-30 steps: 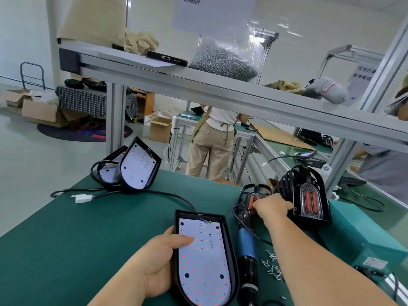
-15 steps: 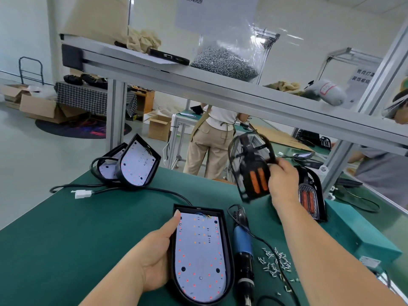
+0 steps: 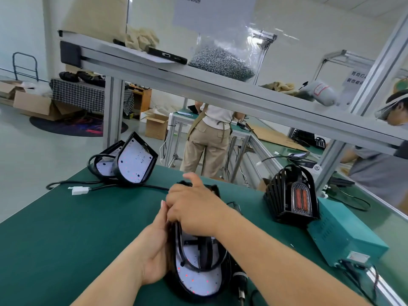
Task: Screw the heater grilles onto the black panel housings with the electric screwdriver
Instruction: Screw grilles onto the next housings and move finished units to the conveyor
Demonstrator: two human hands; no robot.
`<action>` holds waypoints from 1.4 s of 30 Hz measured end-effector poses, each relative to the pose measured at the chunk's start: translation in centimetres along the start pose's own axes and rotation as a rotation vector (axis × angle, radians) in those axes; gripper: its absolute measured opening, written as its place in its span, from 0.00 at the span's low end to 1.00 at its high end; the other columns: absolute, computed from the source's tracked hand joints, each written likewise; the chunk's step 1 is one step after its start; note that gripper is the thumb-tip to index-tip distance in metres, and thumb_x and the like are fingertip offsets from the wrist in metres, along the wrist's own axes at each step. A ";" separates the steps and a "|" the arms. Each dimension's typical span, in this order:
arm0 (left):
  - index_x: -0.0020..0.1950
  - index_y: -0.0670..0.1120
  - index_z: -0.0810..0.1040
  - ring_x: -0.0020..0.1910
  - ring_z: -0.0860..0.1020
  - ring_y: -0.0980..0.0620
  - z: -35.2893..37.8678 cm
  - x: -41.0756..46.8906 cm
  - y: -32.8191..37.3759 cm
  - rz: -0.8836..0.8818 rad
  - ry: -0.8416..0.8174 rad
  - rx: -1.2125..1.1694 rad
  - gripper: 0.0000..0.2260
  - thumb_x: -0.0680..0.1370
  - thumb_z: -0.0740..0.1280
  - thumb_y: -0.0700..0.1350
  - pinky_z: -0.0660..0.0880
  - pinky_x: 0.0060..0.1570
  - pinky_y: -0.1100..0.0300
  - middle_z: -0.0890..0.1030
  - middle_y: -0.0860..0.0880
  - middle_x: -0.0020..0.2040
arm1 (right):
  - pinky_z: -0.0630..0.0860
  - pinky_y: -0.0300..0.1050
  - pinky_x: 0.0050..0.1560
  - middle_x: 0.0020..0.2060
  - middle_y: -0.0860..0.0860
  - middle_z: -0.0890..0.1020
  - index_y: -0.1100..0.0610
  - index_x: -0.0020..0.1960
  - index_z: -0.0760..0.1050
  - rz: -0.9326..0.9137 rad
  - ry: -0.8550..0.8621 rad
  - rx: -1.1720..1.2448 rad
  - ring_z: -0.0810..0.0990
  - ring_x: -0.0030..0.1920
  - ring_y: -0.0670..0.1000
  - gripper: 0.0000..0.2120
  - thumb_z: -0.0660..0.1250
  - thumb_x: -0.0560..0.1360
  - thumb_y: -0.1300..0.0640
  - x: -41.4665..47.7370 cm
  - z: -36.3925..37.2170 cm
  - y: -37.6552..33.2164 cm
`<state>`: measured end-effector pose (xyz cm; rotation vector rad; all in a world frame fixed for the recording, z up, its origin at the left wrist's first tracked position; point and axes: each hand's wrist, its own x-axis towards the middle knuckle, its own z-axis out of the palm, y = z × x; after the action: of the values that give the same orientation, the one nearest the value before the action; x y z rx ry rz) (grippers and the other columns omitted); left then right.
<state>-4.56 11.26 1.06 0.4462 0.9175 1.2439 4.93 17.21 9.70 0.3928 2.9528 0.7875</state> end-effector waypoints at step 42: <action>0.57 0.45 0.85 0.55 0.83 0.40 0.5 0.0 -0.3 0.130 -0.040 -0.018 0.32 0.71 0.62 0.69 0.80 0.49 0.49 0.84 0.39 0.57 | 0.69 0.52 0.66 0.68 0.57 0.74 0.57 0.71 0.69 1.313 0.299 1.230 0.73 0.67 0.58 0.32 0.61 0.78 0.36 -3.2 3.4 1.2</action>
<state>-3.99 11.26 1.09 0.5214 0.8531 1.3559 8.70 19.05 7.29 2.4254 2.6164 -1.2829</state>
